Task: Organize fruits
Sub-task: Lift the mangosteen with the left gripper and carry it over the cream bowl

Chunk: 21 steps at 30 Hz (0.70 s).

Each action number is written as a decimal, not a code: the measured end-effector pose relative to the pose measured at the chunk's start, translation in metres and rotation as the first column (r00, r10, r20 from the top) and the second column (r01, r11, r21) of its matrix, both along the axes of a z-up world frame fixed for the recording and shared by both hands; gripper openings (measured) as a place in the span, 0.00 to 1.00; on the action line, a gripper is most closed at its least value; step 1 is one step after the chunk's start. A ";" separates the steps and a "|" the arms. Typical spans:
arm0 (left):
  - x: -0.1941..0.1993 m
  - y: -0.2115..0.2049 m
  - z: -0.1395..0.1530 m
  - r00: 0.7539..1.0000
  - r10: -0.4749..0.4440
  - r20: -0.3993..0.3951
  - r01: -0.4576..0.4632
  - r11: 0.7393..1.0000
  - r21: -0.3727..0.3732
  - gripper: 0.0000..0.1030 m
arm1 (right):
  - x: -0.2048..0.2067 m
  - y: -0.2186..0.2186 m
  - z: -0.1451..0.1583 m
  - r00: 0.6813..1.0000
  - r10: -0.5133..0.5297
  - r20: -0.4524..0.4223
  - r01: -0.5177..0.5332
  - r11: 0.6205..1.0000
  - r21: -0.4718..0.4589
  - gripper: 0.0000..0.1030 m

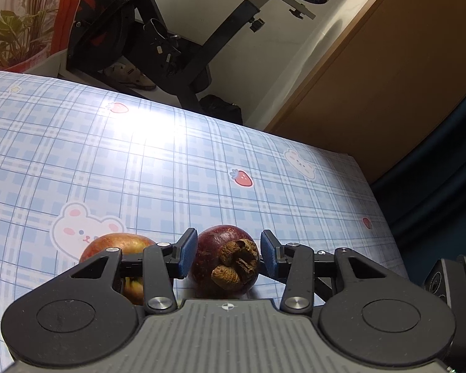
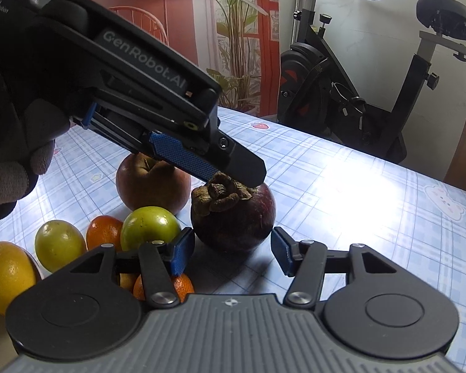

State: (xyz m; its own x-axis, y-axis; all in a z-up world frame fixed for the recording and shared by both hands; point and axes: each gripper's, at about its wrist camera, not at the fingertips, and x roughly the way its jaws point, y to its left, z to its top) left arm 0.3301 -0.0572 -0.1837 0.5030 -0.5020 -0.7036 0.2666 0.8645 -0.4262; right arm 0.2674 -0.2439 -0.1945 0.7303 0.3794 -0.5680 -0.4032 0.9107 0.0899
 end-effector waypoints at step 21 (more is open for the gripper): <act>-0.027 -0.042 -0.006 0.994 -0.112 -0.006 0.112 0.993 0.023 0.45 | -0.048 -0.021 0.005 0.992 -0.119 -0.027 0.119 0.993 0.000 0.58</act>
